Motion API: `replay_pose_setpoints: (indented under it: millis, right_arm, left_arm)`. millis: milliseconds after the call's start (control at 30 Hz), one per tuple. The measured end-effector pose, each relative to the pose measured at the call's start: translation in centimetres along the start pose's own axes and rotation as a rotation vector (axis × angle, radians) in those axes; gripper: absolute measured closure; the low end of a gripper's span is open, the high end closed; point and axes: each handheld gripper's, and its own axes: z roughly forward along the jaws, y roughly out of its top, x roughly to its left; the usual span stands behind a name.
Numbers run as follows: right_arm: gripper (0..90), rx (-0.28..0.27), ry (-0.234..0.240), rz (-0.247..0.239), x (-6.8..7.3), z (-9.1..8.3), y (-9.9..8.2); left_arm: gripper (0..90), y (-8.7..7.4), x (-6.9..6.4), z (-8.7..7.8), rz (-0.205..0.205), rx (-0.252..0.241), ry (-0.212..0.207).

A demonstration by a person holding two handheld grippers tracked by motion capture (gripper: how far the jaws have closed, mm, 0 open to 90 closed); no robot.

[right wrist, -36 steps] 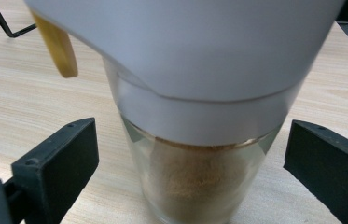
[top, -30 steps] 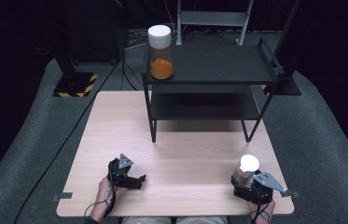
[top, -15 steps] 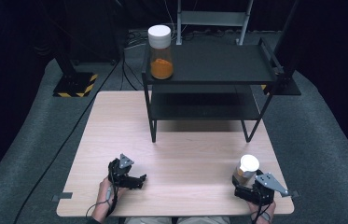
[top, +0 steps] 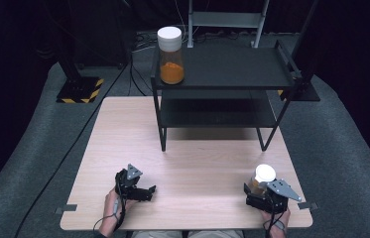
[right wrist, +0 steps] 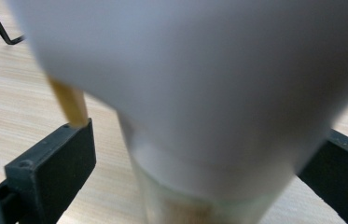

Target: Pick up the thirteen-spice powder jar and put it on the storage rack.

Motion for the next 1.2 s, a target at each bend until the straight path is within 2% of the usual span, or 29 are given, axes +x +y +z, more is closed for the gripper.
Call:
replay_pose_setpoints:
  millis: [200,400,600,900,1000,1200]
  right_arm:
    - [0.4,0.000,0.000,0.010,-0.2,0.5,0.0]
    - [18.3,-0.011,0.010,0.013,-0.3,0.3,-0.3]
    - [27.4,-0.009,0.012,0.037,-0.6,0.4,-0.3]
    - [29.5,-0.012,0.020,0.045,-0.9,0.2,-0.2]
    - [29.7,-0.028,0.027,0.048,-1.2,0.0,-0.3]
    - [29.7,-0.038,0.041,0.039,-1.4,-0.3,0.4]
  left_arm:
    - [0.2,0.0,-0.2,0.0,-0.002,-0.001,0.006]
    - [0.1,0.0,-0.2,0.0,-0.004,0.000,0.007]
    - [0.3,0.0,-0.2,0.0,0.004,-0.001,0.004]
    - [0.3,-0.1,0.0,-0.1,0.017,-0.001,-0.011]
    - [0.3,-0.1,0.1,0.0,0.021,-0.001,-0.017]
    - [0.3,-0.1,0.1,0.0,0.021,-0.001,-0.017]
